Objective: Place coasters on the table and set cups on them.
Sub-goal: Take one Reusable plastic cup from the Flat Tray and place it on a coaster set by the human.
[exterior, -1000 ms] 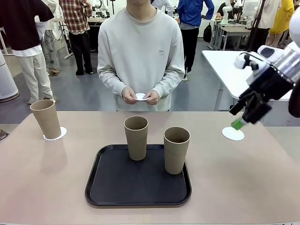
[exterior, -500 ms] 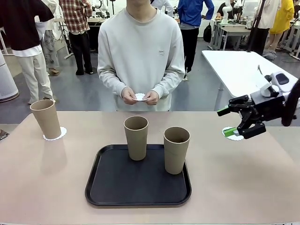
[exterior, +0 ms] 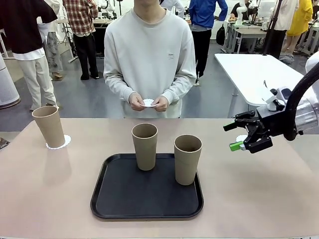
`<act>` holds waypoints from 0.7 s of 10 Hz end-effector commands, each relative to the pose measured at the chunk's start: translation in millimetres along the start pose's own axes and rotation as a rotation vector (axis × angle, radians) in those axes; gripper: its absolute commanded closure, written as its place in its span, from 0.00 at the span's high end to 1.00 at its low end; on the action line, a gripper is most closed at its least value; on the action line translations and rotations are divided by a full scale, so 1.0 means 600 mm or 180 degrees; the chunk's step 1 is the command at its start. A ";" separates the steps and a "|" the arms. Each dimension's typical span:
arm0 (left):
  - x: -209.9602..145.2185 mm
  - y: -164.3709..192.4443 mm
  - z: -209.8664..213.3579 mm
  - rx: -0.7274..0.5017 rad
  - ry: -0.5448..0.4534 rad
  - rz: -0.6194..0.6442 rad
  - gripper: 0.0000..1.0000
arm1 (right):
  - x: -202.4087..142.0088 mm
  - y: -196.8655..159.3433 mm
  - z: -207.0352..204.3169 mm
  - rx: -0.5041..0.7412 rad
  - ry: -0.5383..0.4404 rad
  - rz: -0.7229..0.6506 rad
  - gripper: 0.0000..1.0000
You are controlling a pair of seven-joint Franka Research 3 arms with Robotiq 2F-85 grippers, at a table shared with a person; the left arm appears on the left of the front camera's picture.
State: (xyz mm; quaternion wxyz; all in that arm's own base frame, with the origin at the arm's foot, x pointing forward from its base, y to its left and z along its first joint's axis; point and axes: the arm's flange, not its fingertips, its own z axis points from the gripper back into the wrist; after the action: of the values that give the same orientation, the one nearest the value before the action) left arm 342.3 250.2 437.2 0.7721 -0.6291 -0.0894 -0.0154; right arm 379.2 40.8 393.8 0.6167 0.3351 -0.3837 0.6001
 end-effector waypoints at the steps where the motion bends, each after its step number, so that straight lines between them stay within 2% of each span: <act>1: -0.001 -0.003 0.001 -0.0018 -0.0017 0.0012 1.00 | 0.006 0.002 0.008 -0.0023 -0.0039 0.0102 1.00; 2: -0.001 -0.003 0.001 -0.0018 -0.0017 0.0012 1.00 | 0.000 0.000 0.000 0.0000 0.0000 0.0000 1.00; 3: -0.001 -0.003 0.001 -0.0018 -0.0017 0.0012 1.00 | -0.017 -0.022 -0.025 -0.0002 -0.0217 0.0048 1.00; 5: -0.001 -0.003 0.001 -0.0018 -0.0017 0.0012 1.00 | -0.058 -0.050 -0.051 -0.0130 -0.0308 -0.0008 1.00; 7: -0.001 -0.003 0.001 -0.0018 -0.0017 0.0012 1.00 | -0.081 -0.053 -0.067 -0.0102 -0.0336 -0.0010 1.00</act>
State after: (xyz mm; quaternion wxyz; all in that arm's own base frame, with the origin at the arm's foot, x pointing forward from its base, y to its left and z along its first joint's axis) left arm 342.4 250.1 437.2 0.7721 -0.6290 -0.0893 -0.0154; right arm 405.0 48.3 340.1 0.6100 0.3628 -0.4119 0.5715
